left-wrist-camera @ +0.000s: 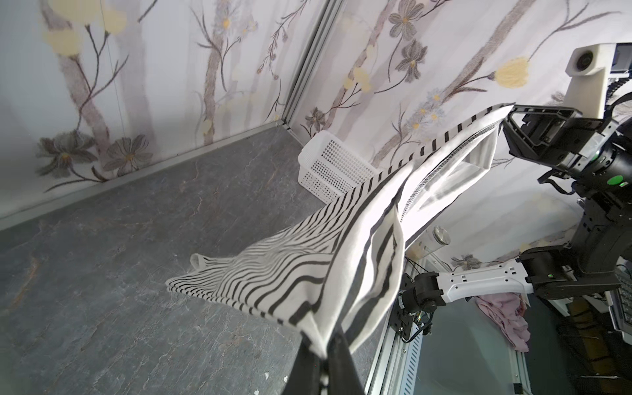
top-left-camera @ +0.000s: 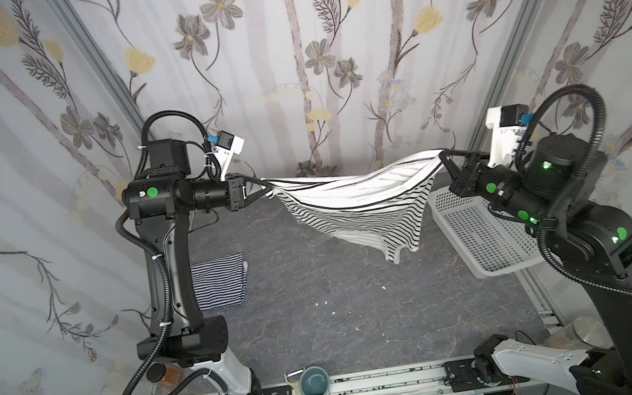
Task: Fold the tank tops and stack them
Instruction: 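Lift the top high with both grippers, stretching it between them, then swing the hanging top down and lay it flat on the table with both grippers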
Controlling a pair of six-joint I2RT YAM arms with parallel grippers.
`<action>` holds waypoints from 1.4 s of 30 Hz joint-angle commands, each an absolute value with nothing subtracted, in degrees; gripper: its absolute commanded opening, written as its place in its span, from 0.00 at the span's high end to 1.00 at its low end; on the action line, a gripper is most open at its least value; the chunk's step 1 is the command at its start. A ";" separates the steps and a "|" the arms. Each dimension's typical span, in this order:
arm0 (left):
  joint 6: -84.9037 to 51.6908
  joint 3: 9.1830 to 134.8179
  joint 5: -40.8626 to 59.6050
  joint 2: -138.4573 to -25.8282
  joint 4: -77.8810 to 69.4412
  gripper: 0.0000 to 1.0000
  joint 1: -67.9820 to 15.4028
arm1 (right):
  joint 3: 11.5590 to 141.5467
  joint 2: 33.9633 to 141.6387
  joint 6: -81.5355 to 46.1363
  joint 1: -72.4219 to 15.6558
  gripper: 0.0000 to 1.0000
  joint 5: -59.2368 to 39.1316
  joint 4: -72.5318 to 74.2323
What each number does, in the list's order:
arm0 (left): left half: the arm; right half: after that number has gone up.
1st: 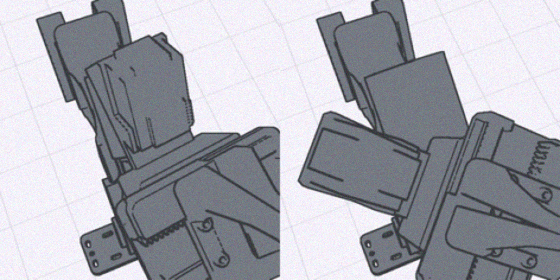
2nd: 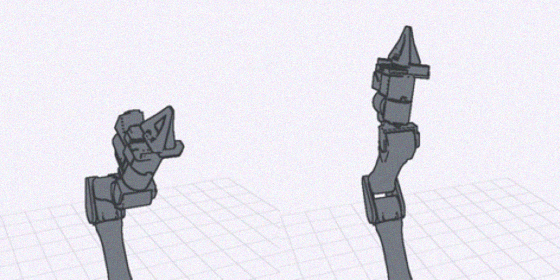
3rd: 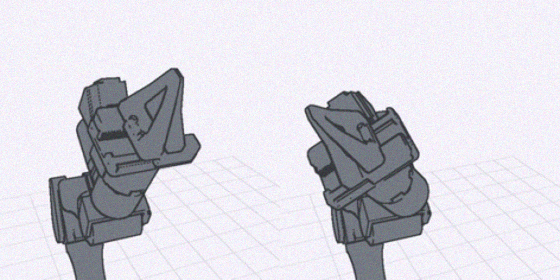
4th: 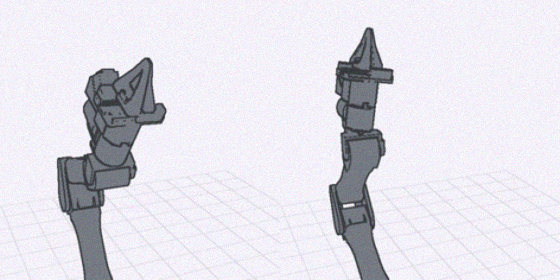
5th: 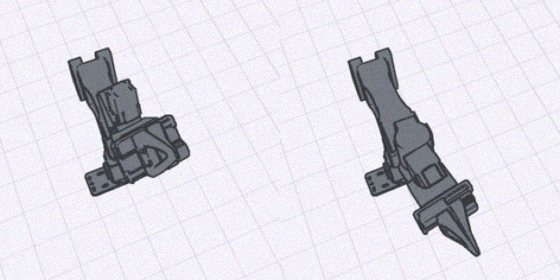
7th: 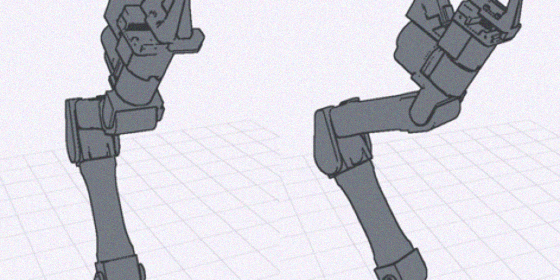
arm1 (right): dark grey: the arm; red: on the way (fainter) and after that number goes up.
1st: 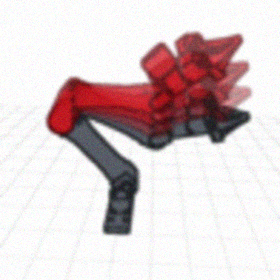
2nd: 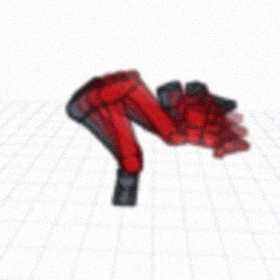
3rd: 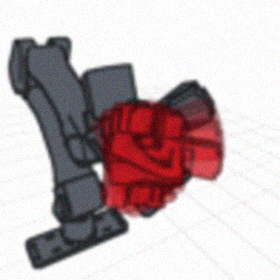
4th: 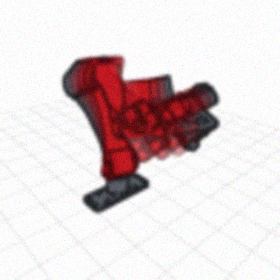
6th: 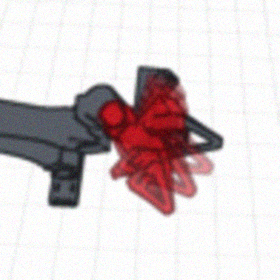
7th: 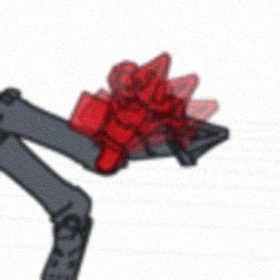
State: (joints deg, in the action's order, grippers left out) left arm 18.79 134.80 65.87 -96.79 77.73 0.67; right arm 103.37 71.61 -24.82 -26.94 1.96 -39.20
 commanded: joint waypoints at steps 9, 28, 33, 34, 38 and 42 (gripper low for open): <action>9.98 139.12 65.43 -92.30 68.24 1.00 0.08 | 113.45 74.44 -24.80 -24.24 1.00 -1.97 -41.83; 1.35 157.61 58.46 -123.08 51.95 1.00 1.06 | 120.05 101.67 -27.24 -7.47 1.00 -22.51 -30.32; 0.18 157.40 61.86 -119.35 47.71 1.00 1.63 | 122.72 101.12 -27.26 -7.39 1.00 -24.25 -29.84; 0.47 156.64 62.05 -118.53 47.43 1.00 1.88 | 122.28 100.89 -27.06 -7.39 1.00 -24.26 -30.04; 4.52 145.31 61.39 -114.85 47.20 1.00 2.39 | 112.56 97.83 -26.72 -7.38 1.00 -24.08 -26.31; 12.20 123.63 60.62 -109.57 47.28 1.00 2.89 | 94.27 91.96 -28.41 -7.21 1.00 -26.02 -17.44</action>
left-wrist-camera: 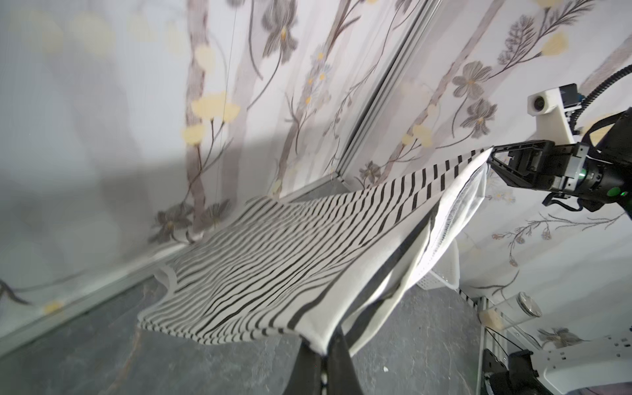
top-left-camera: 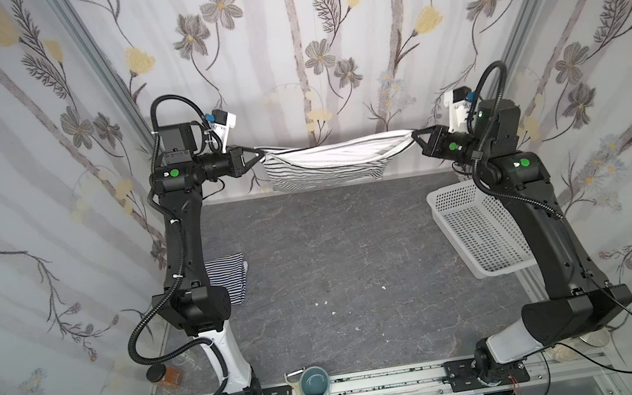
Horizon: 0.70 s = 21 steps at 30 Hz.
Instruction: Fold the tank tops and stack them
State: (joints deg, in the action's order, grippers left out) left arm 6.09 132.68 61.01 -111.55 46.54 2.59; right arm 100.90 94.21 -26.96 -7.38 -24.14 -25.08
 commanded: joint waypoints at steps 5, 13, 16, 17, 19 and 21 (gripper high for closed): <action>21.28 94.73 58.55 -102.09 47.38 1.00 4.28 | 69.33 82.77 -31.56 -7.82 1.00 -29.57 -7.85; 34.16 62.98 53.04 -97.64 49.00 1.00 3.84 | 39.41 74.98 -32.60 -8.70 1.00 -30.42 -4.02; 38.71 58.08 53.01 -99.59 51.82 1.00 3.90 | 32.20 71.92 -34.42 -9.93 1.00 -29.92 -2.12; 41.04 58.18 51.68 -100.20 53.76 1.00 3.61 | 30.61 70.35 -34.93 -10.91 1.00 -29.02 -2.16; 42.70 57.92 50.19 -100.29 55.43 1.00 4.15 | 28.32 67.61 -35.84 -12.85 1.00 -26.89 -3.20; 44.78 58.05 49.68 -100.54 57.58 1.00 4.21 | 27.23 65.65 -36.13 -15.03 1.00 -23.95 -5.38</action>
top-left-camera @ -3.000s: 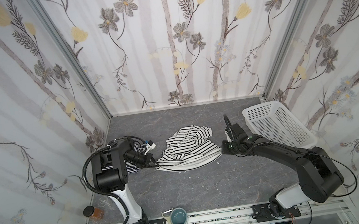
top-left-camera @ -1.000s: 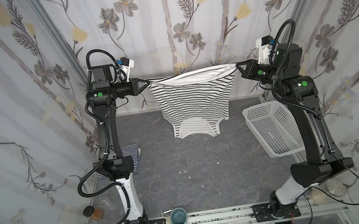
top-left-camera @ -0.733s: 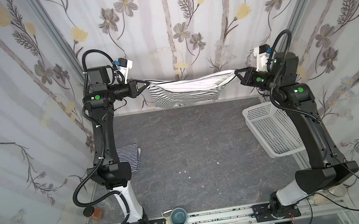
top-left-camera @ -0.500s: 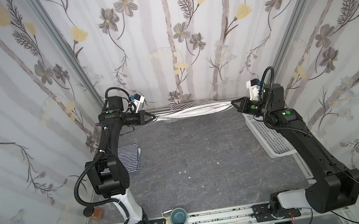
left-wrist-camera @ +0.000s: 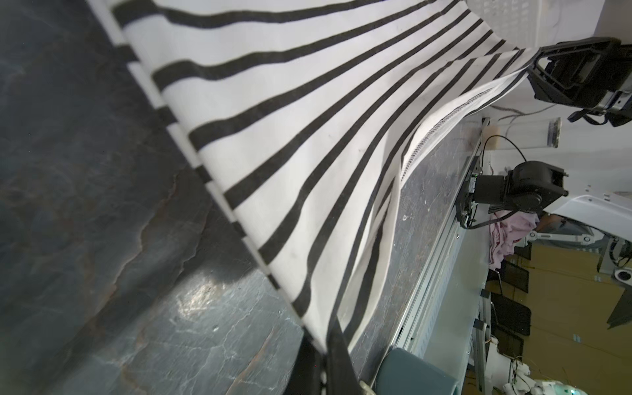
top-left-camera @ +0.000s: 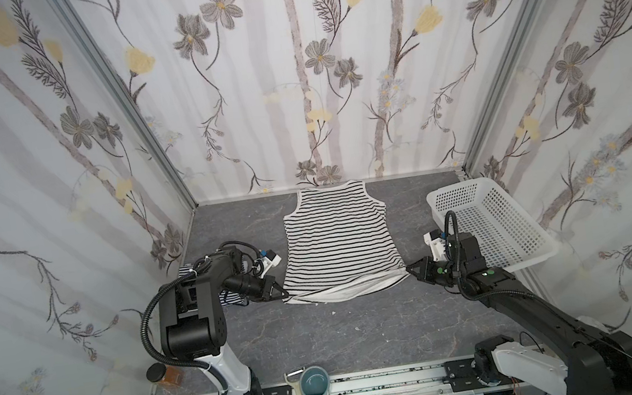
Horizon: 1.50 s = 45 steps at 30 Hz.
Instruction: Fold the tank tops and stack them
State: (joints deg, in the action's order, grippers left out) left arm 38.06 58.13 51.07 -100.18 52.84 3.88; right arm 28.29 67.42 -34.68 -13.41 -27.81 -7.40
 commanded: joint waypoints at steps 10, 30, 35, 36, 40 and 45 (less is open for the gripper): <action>49.04 61.20 45.99 -106.87 62.14 1.00 5.02 | 27.60 64.49 -35.30 -18.98 1.00 -10.90 -16.40; 49.90 61.02 41.54 -110.32 62.75 1.00 3.72 | 28.70 72.74 -34.37 -23.92 1.00 -4.51 -18.60; 50.09 60.07 40.26 -110.17 62.58 1.00 1.93 | 28.14 74.04 -34.89 -24.69 1.00 -3.28 -18.15; 50.05 59.96 40.09 -110.11 62.50 1.00 1.89 | 28.06 73.96 -34.98 -24.70 1.00 -3.02 -18.24; 49.66 59.70 38.87 -109.69 62.49 0.91 1.46 | 27.69 72.97 -35.07 -24.68 0.93 -2.80 -18.38; 49.25 59.51 36.09 -107.45 62.49 0.74 1.57 | 28.34 71.64 -35.12 -24.70 0.71 -3.90 -19.38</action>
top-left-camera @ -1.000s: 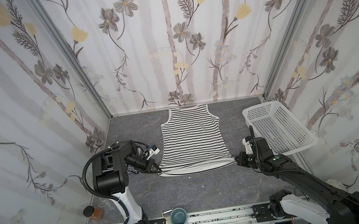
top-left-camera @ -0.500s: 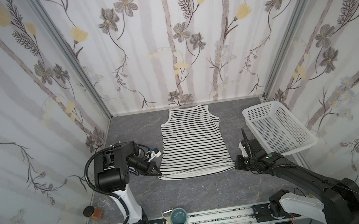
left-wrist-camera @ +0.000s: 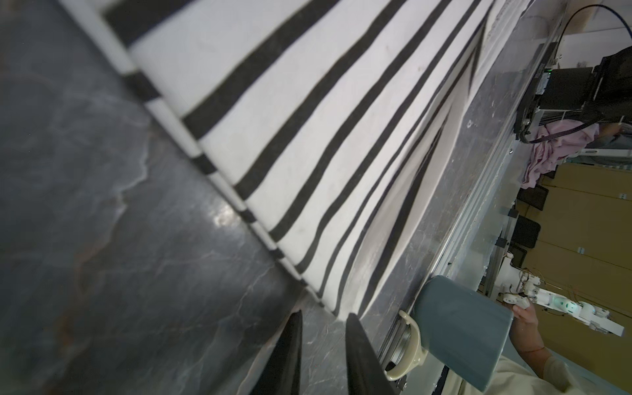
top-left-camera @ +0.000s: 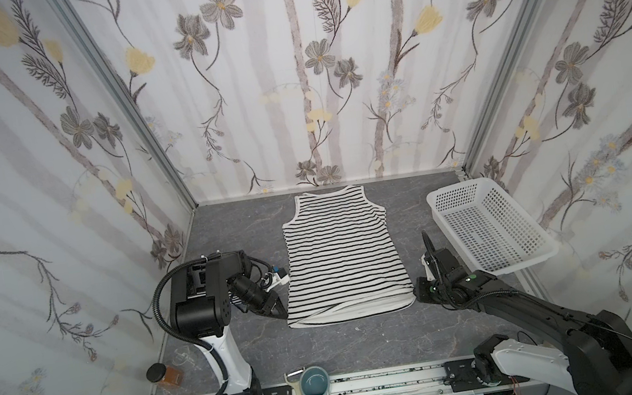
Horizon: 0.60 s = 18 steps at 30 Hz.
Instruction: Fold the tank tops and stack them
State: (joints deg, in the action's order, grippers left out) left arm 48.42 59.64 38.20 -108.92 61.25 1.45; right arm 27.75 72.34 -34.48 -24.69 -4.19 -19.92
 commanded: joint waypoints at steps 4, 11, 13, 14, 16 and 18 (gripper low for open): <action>48.79 60.61 32.77 -103.95 62.49 0.69 2.19 | 30.40 69.10 -35.46 -24.68 0.67 -5.11 -20.99; 45.06 66.72 35.57 -101.68 62.58 0.73 -0.25 | 36.48 70.39 -36.39 -24.62 0.65 -6.88 -21.88; 43.44 68.86 37.41 -102.87 62.19 0.74 -2.68 | 38.07 72.00 -36.71 -24.69 0.66 -4.84 -22.41; 42.65 70.18 38.45 -103.60 62.06 0.75 -3.81 | 38.66 72.74 -36.90 -24.65 0.65 -4.63 -22.41; 41.58 72.70 40.20 -105.61 61.97 0.75 -7.00 | 39.45 74.73 -37.04 -24.78 0.66 -6.28 -20.21; 40.98 75.17 41.15 -107.43 61.83 0.75 -10.59 | 39.42 77.39 -37.81 -24.77 0.66 -10.76 -15.82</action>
